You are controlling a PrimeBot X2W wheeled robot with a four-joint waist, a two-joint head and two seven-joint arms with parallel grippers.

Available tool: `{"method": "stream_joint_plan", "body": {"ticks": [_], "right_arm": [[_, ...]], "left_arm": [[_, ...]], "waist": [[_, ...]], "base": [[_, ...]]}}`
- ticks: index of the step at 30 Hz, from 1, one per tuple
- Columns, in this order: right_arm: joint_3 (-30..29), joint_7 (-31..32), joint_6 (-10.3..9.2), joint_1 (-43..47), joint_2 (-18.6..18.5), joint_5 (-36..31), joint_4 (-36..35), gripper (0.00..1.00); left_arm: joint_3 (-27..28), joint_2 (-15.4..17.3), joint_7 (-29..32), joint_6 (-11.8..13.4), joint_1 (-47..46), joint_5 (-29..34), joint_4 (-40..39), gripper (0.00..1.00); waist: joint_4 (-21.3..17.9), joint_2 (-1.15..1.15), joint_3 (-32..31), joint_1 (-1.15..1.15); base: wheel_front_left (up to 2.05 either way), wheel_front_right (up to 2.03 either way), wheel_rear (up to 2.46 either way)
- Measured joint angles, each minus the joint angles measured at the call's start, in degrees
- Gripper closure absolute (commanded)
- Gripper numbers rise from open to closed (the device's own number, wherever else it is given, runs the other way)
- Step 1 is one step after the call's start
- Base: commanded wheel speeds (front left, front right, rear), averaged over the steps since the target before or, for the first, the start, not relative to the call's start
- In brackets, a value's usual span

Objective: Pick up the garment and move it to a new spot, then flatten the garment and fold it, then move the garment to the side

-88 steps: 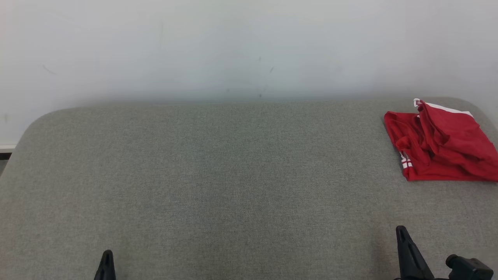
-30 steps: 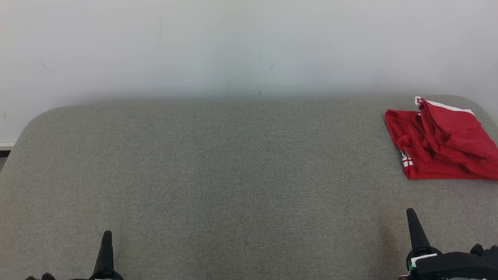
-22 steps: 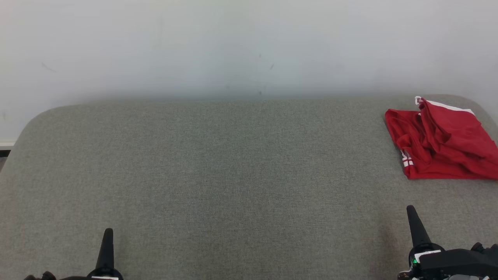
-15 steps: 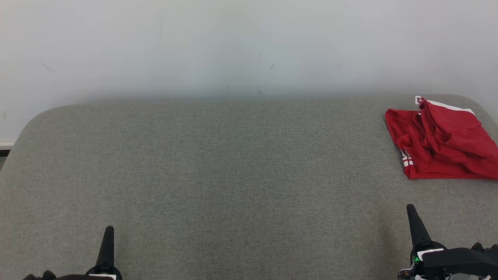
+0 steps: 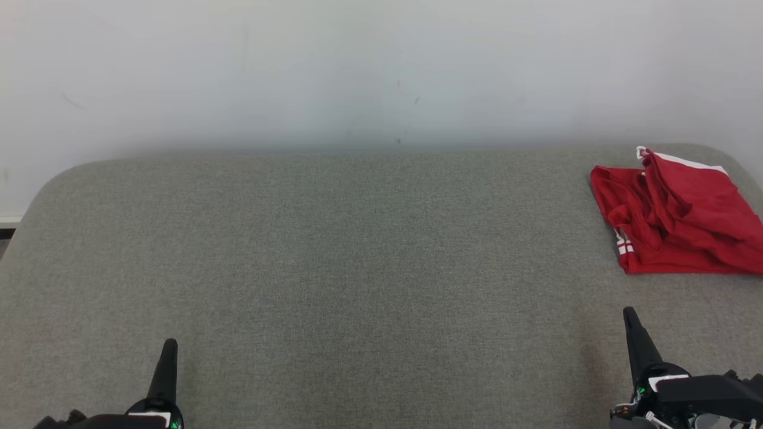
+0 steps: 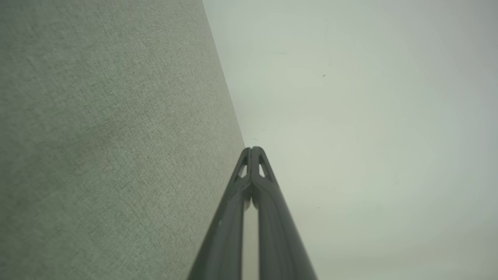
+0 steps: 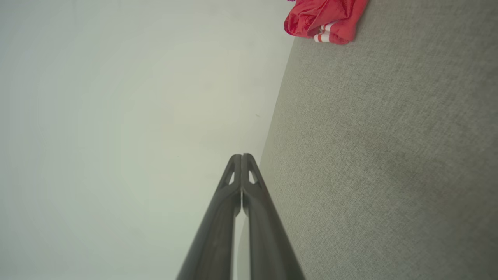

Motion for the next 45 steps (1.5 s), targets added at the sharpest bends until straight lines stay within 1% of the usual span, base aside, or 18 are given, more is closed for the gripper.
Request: {"method": "stream_joint_plan", "body": {"ticks": [28, 45], "right_arm": [[-1.41, 2.97, 0.00, -1.35, 0.65, 10.29, 0.14, 1.00], [-1.55, 3.14, 0.00, -1.41, 0.76, 10.29, 0.14, 1.00]], "left_arm": [[0.25, -0.13, 2.91, 0.02, -1.75, -10.80, 0.57, 1.00], [0.23, -0.14, 2.92, 0.02, -1.80, -10.90, 0.60, 1.00]], "waist": [[0.00, 0.00, 0.24, 0.00], [0.00, 0.00, 0.24, 0.00]], "base": [[0.00, 0.00, 0.00], [0.00, 0.00, 0.00]]}}
